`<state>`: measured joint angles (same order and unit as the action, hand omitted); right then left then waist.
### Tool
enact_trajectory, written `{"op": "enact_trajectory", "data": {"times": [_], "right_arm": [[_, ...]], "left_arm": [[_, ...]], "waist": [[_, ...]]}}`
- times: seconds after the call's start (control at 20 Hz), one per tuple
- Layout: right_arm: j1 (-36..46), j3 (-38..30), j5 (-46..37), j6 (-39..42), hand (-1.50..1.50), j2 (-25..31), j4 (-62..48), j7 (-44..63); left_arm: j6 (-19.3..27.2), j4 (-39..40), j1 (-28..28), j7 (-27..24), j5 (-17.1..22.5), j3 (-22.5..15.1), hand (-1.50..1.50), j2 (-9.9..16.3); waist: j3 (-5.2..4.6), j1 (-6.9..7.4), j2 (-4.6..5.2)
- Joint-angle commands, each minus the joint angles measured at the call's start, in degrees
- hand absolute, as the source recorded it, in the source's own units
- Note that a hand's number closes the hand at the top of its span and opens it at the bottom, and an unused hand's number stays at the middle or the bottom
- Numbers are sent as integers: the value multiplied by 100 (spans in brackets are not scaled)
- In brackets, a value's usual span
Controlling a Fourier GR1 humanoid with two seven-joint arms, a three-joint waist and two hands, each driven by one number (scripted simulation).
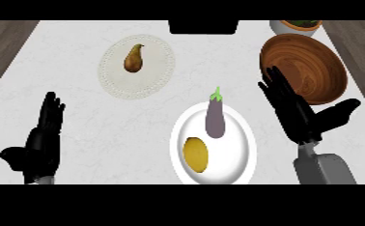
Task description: Pick the eggplant from the plate and place it in the bowl
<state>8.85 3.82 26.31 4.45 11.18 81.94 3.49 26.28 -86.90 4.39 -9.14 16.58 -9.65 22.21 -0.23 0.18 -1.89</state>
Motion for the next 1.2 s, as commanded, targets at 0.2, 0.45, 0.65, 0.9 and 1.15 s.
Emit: {"op": "enact_trajectory", "data": {"times": [0.2,0.45,0.65,0.9,1.15], "right_arm": [[883,1640,-1501,-627,150,109,-637,2213],[1158,1820,-3498,-2609,-150,199,-565,2500],[978,2440,-4422,-3951,-150,-838,6,2805],[2454,2489,-5673,-3612,-150,-737,-232,4598],[3496,2163,-5902,-2274,-150,-463,-442,6156]], "left_arm": [[-511,-207,-884,306,-213,-676,0,-75],[-683,-68,-999,548,-167,-887,0,-176],[-704,-53,-1103,687,-216,-925,0,-243],[-1093,147,-1329,728,-46,-678,0,-164],[-743,-42,-1409,1081,-298,-866,0,-390]], "waist": [[-20,144,245],[-18,-159,144],[12,-90,146],[12,-14,170],[14,-19,165]]}}
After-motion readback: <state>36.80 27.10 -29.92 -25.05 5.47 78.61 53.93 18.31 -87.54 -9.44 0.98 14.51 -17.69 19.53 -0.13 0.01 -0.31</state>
